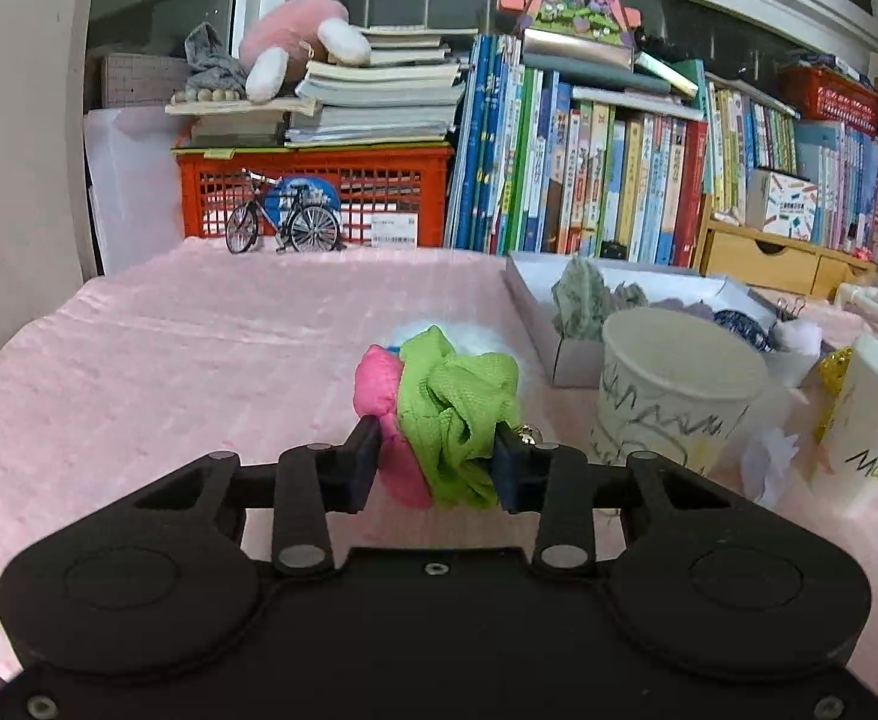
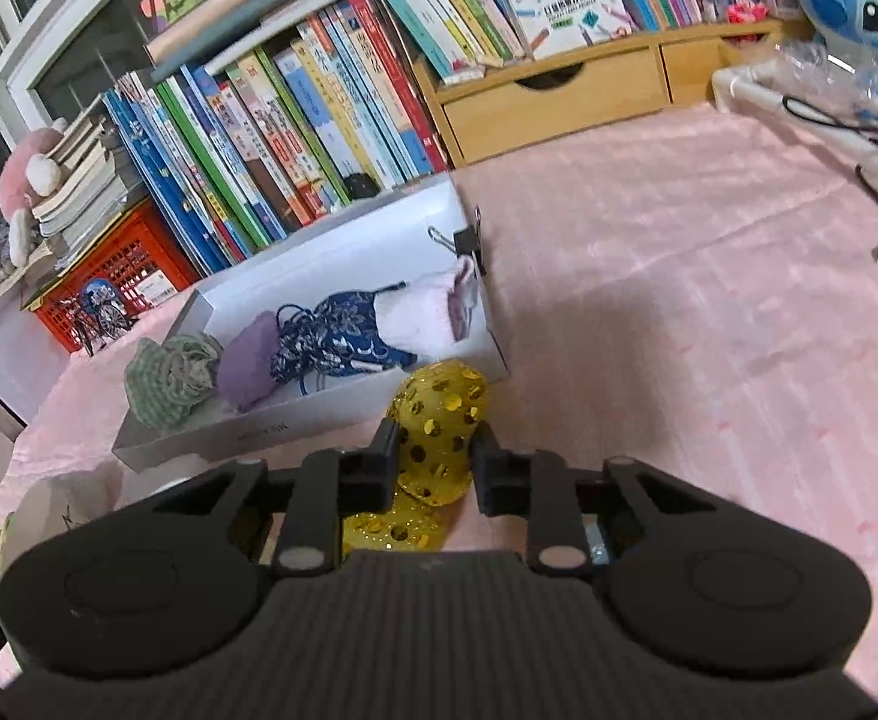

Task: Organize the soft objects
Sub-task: 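Close the left tool on the green scrunchie while the right tool grasps the yellow bag, then carry the scrunchie in the left tool while the right tool carries the yellow bag to the tray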

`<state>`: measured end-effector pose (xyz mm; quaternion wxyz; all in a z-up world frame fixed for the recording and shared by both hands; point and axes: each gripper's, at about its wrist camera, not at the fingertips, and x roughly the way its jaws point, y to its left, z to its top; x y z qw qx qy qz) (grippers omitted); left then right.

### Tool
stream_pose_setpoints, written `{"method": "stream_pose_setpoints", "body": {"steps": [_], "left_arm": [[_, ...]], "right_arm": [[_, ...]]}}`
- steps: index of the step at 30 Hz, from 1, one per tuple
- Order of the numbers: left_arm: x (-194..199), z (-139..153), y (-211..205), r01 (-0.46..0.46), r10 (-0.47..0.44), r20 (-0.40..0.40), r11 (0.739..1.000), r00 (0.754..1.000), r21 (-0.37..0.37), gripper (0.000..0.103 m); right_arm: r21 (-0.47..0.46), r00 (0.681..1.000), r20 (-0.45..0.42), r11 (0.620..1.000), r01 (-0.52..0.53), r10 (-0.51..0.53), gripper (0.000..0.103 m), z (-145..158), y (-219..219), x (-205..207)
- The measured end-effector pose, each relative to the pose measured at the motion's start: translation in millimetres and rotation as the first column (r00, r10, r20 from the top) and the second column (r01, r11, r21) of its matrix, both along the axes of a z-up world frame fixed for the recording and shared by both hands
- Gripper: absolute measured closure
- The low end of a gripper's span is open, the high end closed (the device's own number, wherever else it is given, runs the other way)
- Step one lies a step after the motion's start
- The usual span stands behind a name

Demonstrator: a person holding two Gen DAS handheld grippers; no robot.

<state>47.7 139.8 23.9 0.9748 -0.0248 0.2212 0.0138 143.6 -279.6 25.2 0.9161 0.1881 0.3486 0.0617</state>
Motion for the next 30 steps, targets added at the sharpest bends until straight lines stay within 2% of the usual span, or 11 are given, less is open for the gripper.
{"method": "stream_pose_setpoints", "body": {"steps": [6, 12, 18, 30], "left_arm": [[-3.8, 26.4, 4.5, 0.016, -0.015, 0.049, 1.000, 0.999, -0.017, 0.067], [7.2, 58.0, 9.0, 0.045, -0.042, 0.069, 0.998, 0.997, -0.043, 0.067], [31.7, 90.8, 2.3, 0.118, -0.113, 0.063, 0.989, 0.992, -0.092, 0.067], [80.6, 133.2, -32.1, 0.199, -0.193, 0.062, 0.976, 0.979, -0.094, 0.067]], "right_arm": [[-0.016, 1.000, -0.010, 1.000, 0.018, -0.018, 0.077, 8.0, -5.6, -0.6], [-0.009, 0.999, 0.035, 0.999, 0.042, -0.041, 0.077, 23.2, -14.3, -3.7], [-0.003, 0.995, 0.083, 0.998, 0.058, -0.058, 0.077, 45.6, -19.6, -0.2], [-0.024, 0.983, 0.175, 0.998, 0.053, -0.048, 0.077, 88.4, -12.1, 17.5]]}}
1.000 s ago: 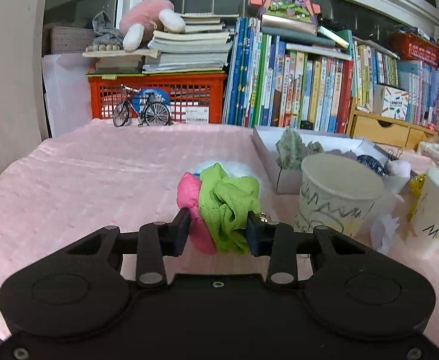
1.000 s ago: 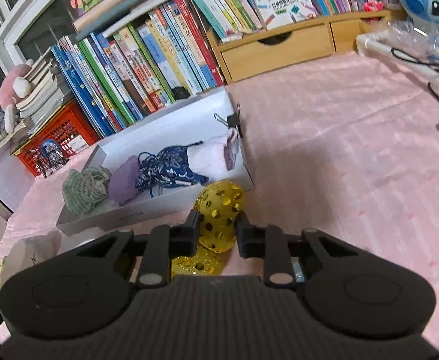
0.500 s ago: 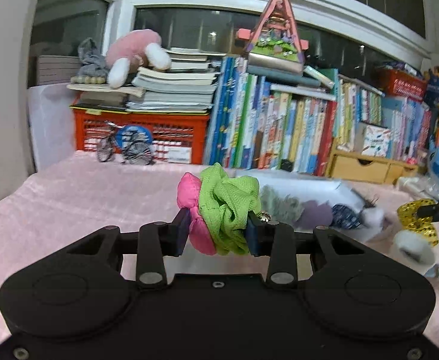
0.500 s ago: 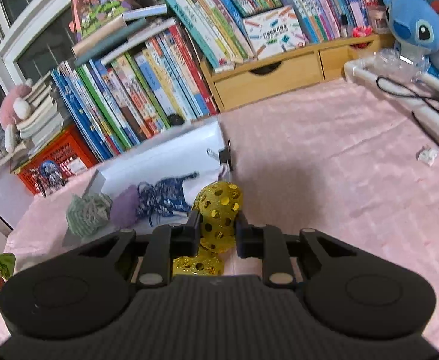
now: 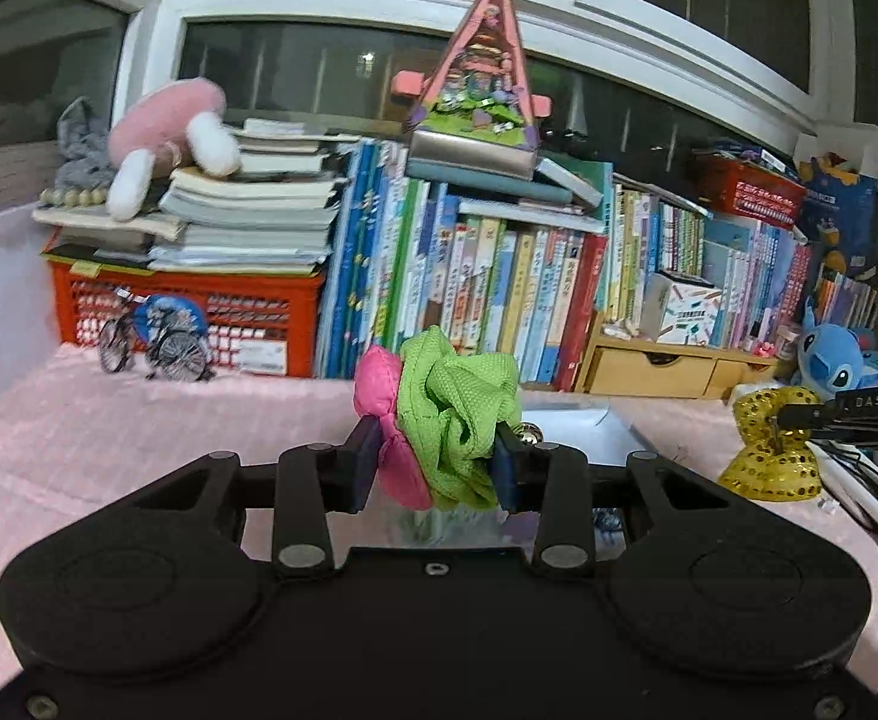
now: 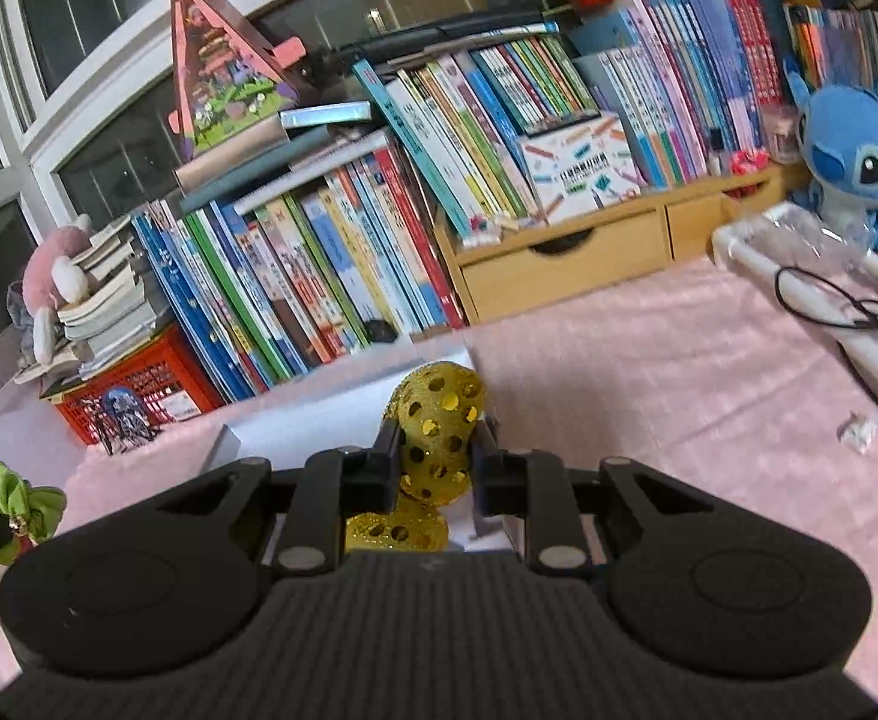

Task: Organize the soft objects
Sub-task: 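Carry the scrunchie in the left tool while the right tool carries the yellow bag to the tray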

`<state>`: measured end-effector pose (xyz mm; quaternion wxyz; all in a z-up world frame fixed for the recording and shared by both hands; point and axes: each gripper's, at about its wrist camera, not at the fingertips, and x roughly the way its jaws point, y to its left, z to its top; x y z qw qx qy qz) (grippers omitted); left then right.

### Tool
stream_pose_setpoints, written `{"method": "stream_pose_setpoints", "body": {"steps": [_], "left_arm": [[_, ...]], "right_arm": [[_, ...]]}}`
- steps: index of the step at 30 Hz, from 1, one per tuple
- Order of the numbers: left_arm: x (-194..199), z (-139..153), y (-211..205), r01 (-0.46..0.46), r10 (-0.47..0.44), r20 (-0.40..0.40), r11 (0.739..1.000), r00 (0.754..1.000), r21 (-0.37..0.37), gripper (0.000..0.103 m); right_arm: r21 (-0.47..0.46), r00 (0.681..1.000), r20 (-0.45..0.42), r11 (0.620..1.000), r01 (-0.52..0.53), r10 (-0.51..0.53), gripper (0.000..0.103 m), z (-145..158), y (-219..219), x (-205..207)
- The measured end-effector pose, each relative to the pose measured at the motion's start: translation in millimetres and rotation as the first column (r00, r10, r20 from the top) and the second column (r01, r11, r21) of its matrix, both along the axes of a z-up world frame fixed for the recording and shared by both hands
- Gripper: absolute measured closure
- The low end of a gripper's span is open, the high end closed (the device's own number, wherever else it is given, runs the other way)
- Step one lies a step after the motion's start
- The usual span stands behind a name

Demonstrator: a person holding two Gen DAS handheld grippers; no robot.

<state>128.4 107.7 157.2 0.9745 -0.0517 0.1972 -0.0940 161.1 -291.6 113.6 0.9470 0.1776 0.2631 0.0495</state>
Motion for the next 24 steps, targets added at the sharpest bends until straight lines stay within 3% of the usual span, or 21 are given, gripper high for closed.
{"method": "stream_pose_setpoints", "body": {"steps": [12, 17, 21, 24], "left_arm": [[77.9, 13.5, -42.0, 0.049, -0.045, -0.071, 0.998, 0.996, 0.049, 0.067], [120.3, 7.7, -57.7, 0.052, -0.044, -0.111, 0.996, 0.993, 0.077, 0.067], [149.9, -5.7, -61.5, 0.113, -0.105, -0.145, 0.993, 0.984, 0.043, 0.067], [173.1, -19.0, -58.3, 0.124, -0.124, -0.220, 0.992, 0.968, -0.014, 0.067]], "right_arm": [[0.026, 0.997, 0.047, 0.998, -0.054, 0.053, 0.077, 23.9, 20.6, 39.3], [0.027, 0.996, 0.020, 0.996, -0.085, 0.085, 0.076, 24.1, 39.1, 70.6], [0.024, 0.992, -0.042, 0.993, -0.117, 0.118, 0.076, 14.4, 59.0, 97.9], [0.018, 0.988, -0.099, 0.993, -0.120, 0.121, 0.076, -0.3, 75.1, 116.9]]}}
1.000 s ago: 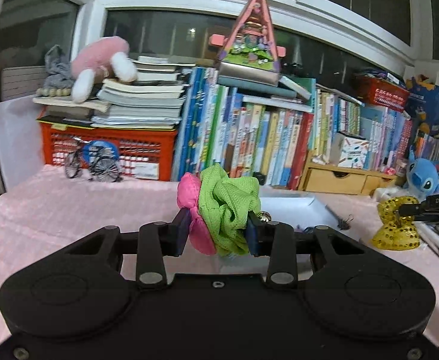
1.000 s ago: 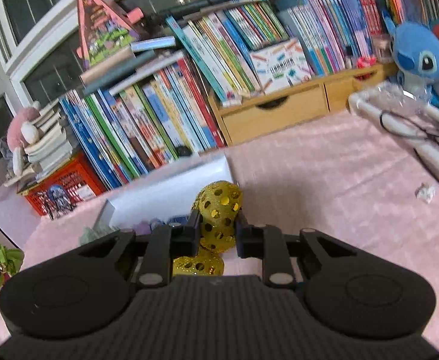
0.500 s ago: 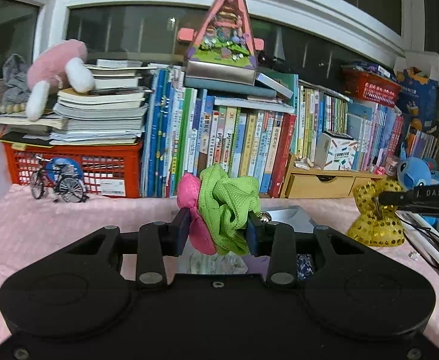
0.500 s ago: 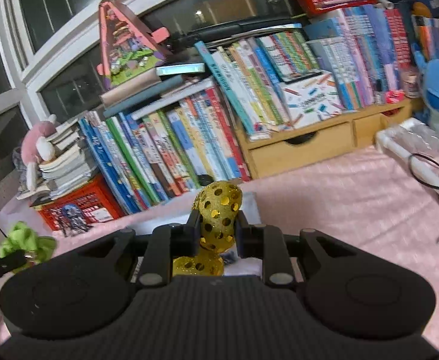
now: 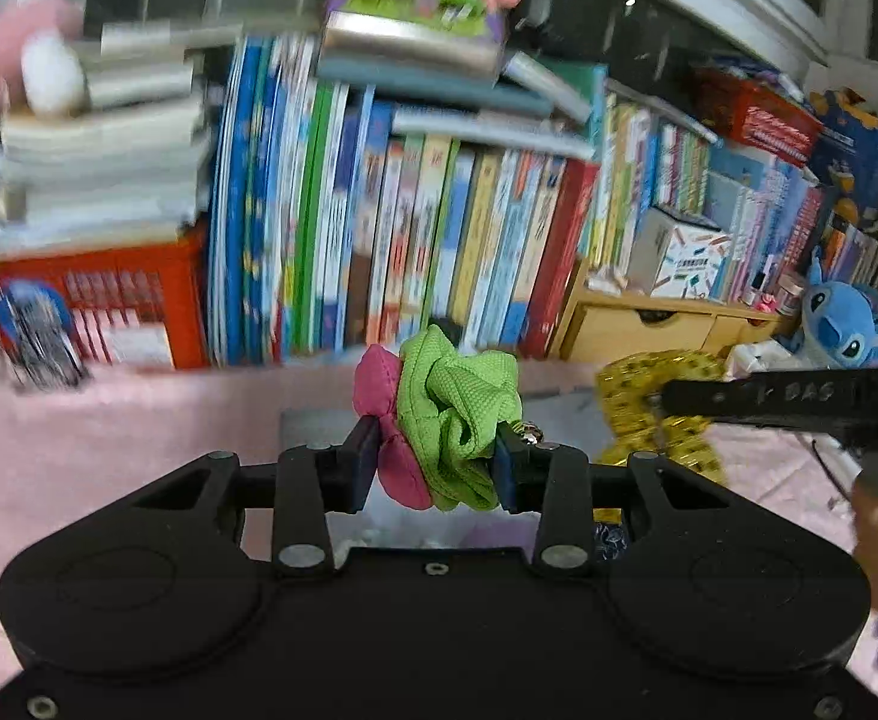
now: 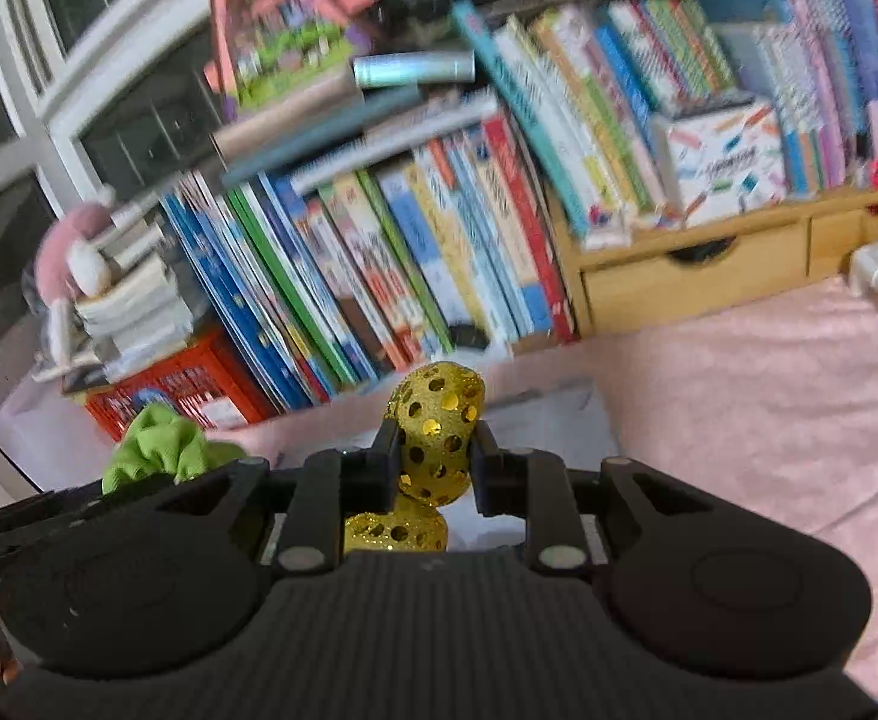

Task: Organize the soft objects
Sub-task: 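Carry the scrunchie in the left tool while the right tool carries the yellow bag to the tray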

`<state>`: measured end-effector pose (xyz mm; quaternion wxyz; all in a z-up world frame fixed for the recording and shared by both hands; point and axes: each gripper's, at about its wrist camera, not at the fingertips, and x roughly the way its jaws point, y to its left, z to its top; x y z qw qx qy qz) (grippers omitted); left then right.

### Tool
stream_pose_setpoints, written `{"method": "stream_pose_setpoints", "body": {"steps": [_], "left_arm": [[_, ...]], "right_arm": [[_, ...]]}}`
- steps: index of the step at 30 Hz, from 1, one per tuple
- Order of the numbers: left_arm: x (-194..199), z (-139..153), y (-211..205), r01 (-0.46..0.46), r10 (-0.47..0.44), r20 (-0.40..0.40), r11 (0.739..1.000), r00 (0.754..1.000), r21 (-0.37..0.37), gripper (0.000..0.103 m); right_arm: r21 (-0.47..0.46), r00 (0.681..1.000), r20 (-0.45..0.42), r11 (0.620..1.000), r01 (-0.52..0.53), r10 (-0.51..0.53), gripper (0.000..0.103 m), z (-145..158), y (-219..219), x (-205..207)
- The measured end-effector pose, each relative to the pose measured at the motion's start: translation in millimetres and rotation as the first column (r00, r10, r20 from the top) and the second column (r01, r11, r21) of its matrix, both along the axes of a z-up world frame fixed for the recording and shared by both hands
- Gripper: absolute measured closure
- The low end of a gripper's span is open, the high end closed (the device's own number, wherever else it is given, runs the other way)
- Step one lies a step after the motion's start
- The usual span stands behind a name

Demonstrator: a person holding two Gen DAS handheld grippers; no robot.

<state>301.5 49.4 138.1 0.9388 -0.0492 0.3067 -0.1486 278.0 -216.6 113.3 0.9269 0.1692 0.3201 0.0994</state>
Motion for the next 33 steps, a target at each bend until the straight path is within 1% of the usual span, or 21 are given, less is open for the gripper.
{"method": "stream_pose_setpoints", "body": {"steps": [2, 7, 9, 13, 15, 22, 25, 29, 33], "left_arm": [[14.0, -9.8, 1.7, -0.012, 0.012, -0.038, 1.000, 0.999, -0.005, 0.067], [41.4, -29.6, 4.1, -0.028, 0.030, -0.058, 0.999, 0.998, 0.028, 0.067], [47.8, -35.4, 4.3, -0.033, 0.036, -0.071, 0.999, 0.997, 0.039, 0.067], [59.9, -48.5, 5.6, -0.043, 0.049, -0.111, 0.997, 0.993, 0.059, 0.067], [63.0, -55.8, 5.7, -0.034, 0.042, -0.131, 0.998, 0.990, 0.062, 0.067], [65.4, -71.3, 3.7, -0.002, 0.019, -0.184, 0.996, 0.983, 0.089, 0.066], [65.5, -74.2, 6.2, 0.007, 0.009, -0.206, 0.997, 0.978, 0.076, 0.066], [66.4, -78.5, 6.3, 0.047, -0.029, -0.265, 0.997, 0.964, 0.063, 0.065], [65.4, -78.1, 4.3, 0.063, -0.044, -0.282, 0.996, 0.958, 0.059, 0.065]], "right_arm": [[0.003, 0.999, -0.036, 1.000, -0.001, 0.001, 0.076, -10.0, 7.4, 12.0], [0.035, 0.991, -0.133, 0.999, 0.016, -0.011, 0.076, -28.3, 22.4, 42.8], [0.020, 0.990, -0.138, 1.000, 0.012, -0.009, 0.076, -31.2, 30.5, 51.7], [-0.060, 0.992, -0.129, 0.998, -0.010, 0.002, 0.075, -36.0, 49.8, 65.7], [-0.088, 0.990, -0.138, 0.996, -0.021, 0.009, 0.075, -40.0, 57.8, 72.3], [-0.147, 0.982, -0.181, 0.985, -0.084, 0.057, 0.074, -61.0, 72.8, 82.1], [-0.146, 0.977, -0.200, 0.984, -0.098, 0.067, 0.074, -67.5, 71.8, 83.3], [-0.135, 0.973, -0.212, 0.983, -0.122, 0.092, 0.074, -71.2, 69.1, 84.4], [-0.132, 0.966, -0.220, 0.976, -0.170, 0.139, 0.074, -73.5, 72.8, 84.6]]}}
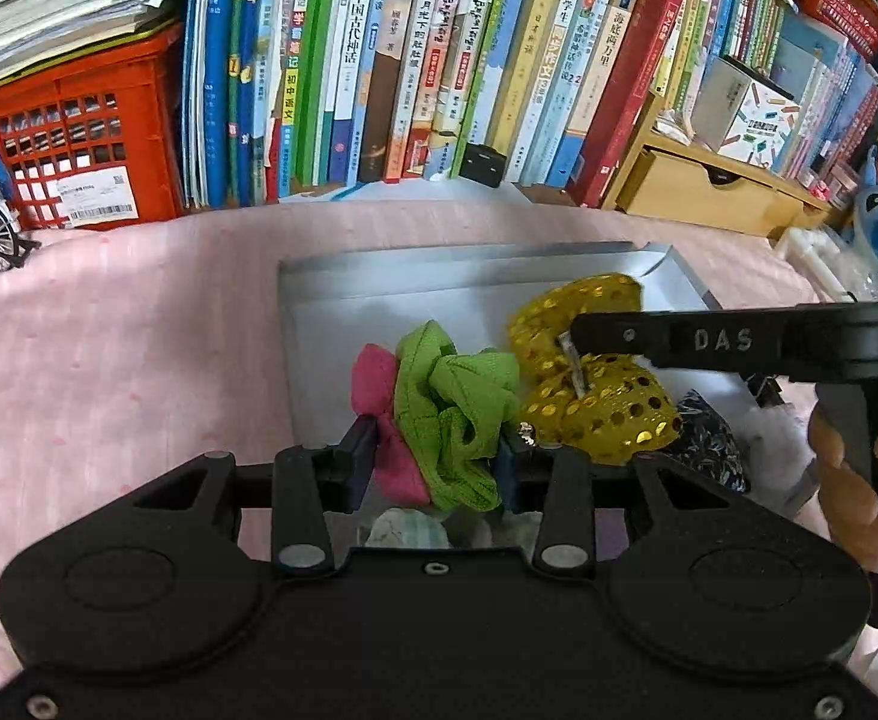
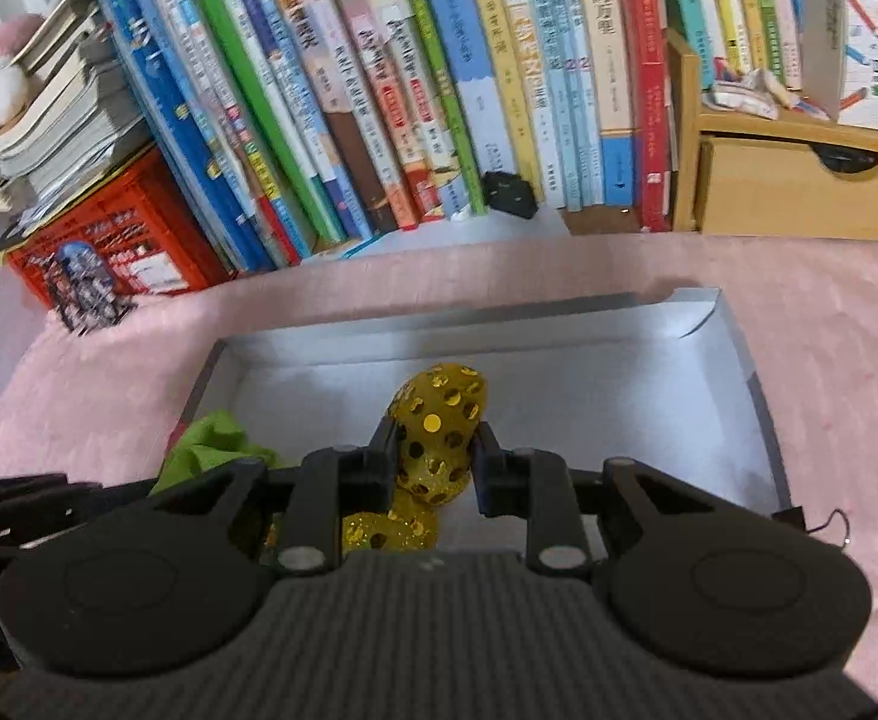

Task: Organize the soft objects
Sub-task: 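Carry the scrunchie in the left tool while the right tool carries the yellow bag to the tray, then open the right tool to drop the yellow bag in the tray while the left tool releases the scrunchie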

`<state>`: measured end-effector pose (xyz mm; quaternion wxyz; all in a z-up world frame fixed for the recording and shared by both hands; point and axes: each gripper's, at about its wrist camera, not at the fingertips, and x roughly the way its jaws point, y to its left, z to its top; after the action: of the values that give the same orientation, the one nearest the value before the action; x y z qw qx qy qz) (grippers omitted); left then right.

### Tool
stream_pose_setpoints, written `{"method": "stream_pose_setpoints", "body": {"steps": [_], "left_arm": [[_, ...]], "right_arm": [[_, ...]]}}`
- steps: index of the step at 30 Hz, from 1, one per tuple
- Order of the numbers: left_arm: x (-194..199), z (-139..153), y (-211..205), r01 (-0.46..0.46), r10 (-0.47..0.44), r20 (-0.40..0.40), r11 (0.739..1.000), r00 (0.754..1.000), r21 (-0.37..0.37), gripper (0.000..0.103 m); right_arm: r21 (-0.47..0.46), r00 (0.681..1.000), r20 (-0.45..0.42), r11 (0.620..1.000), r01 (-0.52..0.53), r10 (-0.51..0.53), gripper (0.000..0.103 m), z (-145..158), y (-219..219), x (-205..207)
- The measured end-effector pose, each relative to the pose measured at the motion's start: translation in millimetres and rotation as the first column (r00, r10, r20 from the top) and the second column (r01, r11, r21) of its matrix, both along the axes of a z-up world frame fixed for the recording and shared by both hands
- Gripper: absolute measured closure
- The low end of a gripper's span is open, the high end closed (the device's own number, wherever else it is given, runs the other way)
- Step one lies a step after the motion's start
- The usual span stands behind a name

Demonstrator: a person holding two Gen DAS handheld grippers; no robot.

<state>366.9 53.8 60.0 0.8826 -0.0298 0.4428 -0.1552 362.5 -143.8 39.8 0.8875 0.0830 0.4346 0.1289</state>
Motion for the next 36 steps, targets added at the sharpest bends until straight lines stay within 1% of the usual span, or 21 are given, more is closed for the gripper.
{"method": "stream_pose_setpoints", "body": {"steps": [4, 7, 12, 20, 30, 36], "left_arm": [[-0.3, -0.8, 1.7, -0.004, 0.004, -0.035, 1.000, 0.999, -0.018, 0.064], [-0.6, -2.3, 4.1, -0.009, 0.008, -0.050, 1.000, 0.999, -0.022, 0.063], [0.3, -4.4, 6.0, -0.010, 0.008, -0.069, 1.000, 0.998, -0.026, 0.063], [5.1, -9.6, 7.3, -0.020, 0.016, -0.094, 0.999, 0.995, -0.032, 0.061], [7.4, -15.6, 5.8, -0.022, 0.019, -0.105, 0.999, 0.994, -0.025, 0.060], [6.4, -15.9, 4.6, -0.020, 0.019, -0.099, 1.000, 0.995, -0.011, 0.058]], "right_arm": [[0.002, 0.999, -0.011, 0.999, -0.050, 0.050, 0.074, -2.6, 6.0, -1.0], [0.000, 0.998, -0.011, 0.998, -0.067, 0.067, 0.073, -4.5, 8.6, -1.5], [0.030, 0.997, -0.024, 0.997, -0.075, 0.075, 0.073, -7.7, 5.8, -1.5], [0.024, 0.996, -0.041, 0.997, -0.079, 0.080, 0.072, -12.8, 6.5, -0.2], [0.025, 0.994, -0.044, 0.995, -0.099, 0.100, 0.071, -16.7, 10.2, -0.4], [0.019, 0.993, -0.042, 0.994, -0.111, 0.112, 0.070, -17.8, 14.6, 0.8]]}}
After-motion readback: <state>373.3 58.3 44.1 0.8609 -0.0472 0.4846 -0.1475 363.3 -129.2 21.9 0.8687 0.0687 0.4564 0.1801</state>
